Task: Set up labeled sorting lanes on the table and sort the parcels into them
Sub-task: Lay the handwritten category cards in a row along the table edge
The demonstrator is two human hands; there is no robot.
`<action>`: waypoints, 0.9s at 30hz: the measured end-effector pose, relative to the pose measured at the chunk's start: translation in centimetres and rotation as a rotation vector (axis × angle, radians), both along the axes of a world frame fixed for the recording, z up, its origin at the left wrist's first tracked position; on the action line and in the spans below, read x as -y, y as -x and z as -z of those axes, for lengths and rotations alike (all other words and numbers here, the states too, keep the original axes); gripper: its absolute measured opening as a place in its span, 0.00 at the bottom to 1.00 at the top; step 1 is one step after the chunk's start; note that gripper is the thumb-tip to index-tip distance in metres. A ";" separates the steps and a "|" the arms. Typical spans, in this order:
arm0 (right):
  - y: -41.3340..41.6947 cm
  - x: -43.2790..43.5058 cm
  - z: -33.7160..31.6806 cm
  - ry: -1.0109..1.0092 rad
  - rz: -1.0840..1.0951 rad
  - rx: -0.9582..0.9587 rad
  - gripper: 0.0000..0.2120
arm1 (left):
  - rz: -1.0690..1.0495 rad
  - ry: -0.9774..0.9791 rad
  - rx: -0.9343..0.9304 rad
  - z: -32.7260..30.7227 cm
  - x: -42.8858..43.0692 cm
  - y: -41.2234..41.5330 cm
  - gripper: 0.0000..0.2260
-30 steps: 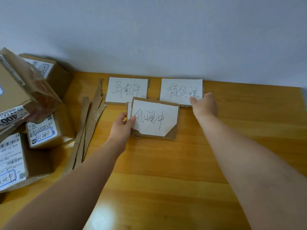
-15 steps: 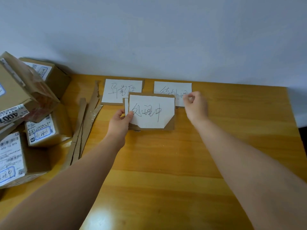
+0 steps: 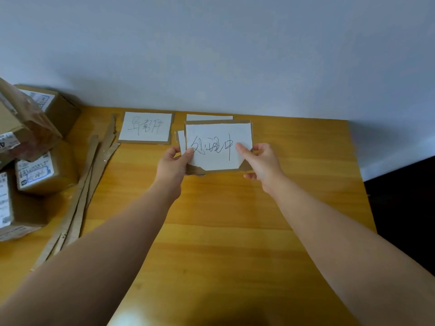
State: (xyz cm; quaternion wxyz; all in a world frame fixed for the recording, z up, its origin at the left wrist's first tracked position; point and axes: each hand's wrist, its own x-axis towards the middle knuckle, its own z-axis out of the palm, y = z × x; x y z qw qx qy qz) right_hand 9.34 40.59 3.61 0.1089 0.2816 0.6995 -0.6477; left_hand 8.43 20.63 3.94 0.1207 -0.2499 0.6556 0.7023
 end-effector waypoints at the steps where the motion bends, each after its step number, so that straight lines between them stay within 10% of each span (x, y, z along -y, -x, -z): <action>1: -0.3 -0.6 -0.4 -0.039 -0.025 0.006 0.27 | 0.001 0.003 -0.005 -0.1 -0.8 -0.4 0.10; 18: -2.6 -11.7 0.3 0.131 -0.090 -0.058 0.17 | 0.017 -0.106 0.024 0.1 -8.2 -2.9 0.07; 27: 1.7 -13.0 3.3 -0.243 0.068 -0.003 0.10 | -0.083 0.239 0.116 1.8 -5.8 0.1 0.06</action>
